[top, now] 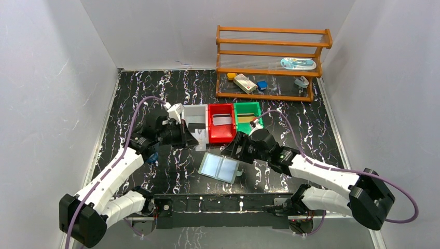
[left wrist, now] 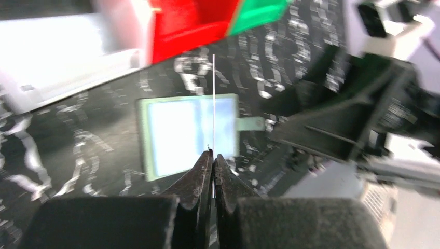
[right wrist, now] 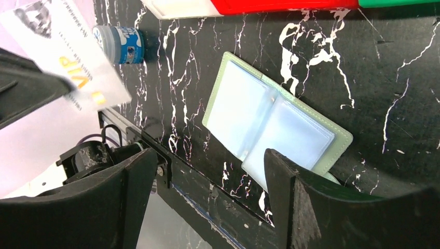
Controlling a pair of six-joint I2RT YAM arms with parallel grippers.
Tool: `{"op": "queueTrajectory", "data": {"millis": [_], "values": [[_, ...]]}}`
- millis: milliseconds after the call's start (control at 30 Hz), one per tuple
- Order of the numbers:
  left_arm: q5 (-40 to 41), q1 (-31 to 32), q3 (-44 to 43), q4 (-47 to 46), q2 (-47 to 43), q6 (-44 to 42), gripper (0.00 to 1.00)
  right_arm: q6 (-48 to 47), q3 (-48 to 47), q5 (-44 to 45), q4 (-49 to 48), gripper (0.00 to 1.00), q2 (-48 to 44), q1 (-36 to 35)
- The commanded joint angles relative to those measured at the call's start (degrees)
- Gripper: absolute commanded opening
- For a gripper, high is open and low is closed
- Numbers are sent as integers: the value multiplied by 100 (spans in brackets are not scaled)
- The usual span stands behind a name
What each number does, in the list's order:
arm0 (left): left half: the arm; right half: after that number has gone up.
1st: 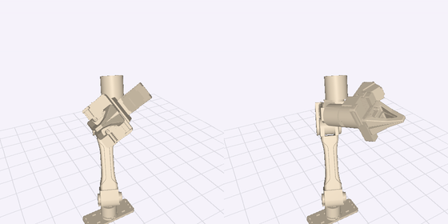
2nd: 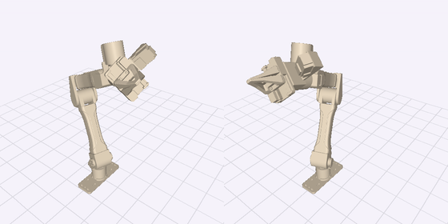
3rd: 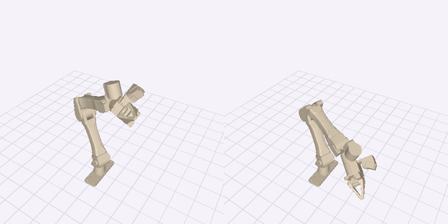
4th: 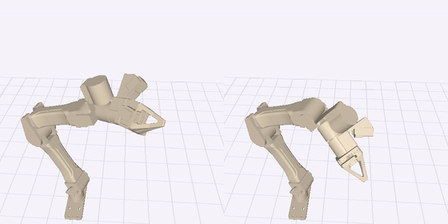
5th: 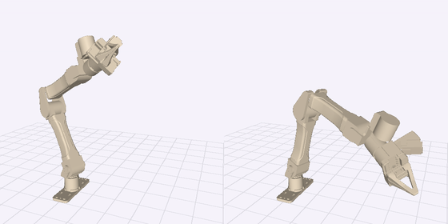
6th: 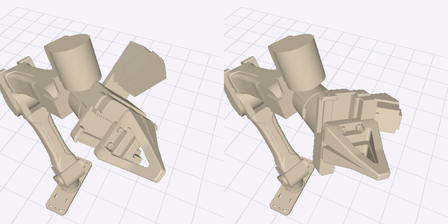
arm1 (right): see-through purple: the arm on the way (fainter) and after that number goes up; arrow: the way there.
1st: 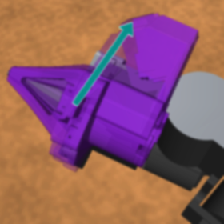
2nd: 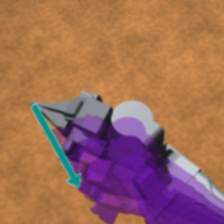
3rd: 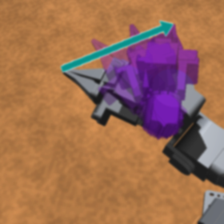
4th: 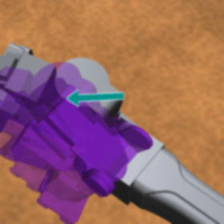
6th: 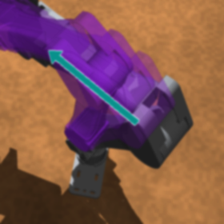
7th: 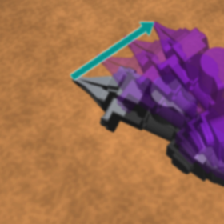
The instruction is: Take the credit cards out of the card holder
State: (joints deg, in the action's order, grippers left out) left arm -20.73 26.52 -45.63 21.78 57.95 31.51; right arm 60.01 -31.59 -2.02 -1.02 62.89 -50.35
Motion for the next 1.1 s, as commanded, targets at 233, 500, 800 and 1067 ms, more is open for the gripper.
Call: {"op": "queueTrajectory", "data": {"millis": [233,500,800,1067], "values": [[-2870,-16,550,-2185,-285,904,0,-125,234,-1023,-1704,77,-705,391],[-3447,-15,966,-3236,23,1662,0,257,337,-2142,-3124,61,-377,680],[-3875,-17,1216,-4180,308,2288,0,945,814,-2536,-4381,41,-16,920],[-3812,-20,1359,-4564,249,2580,0,1370,1055,-3080,-5332,34,129,1091]]}}
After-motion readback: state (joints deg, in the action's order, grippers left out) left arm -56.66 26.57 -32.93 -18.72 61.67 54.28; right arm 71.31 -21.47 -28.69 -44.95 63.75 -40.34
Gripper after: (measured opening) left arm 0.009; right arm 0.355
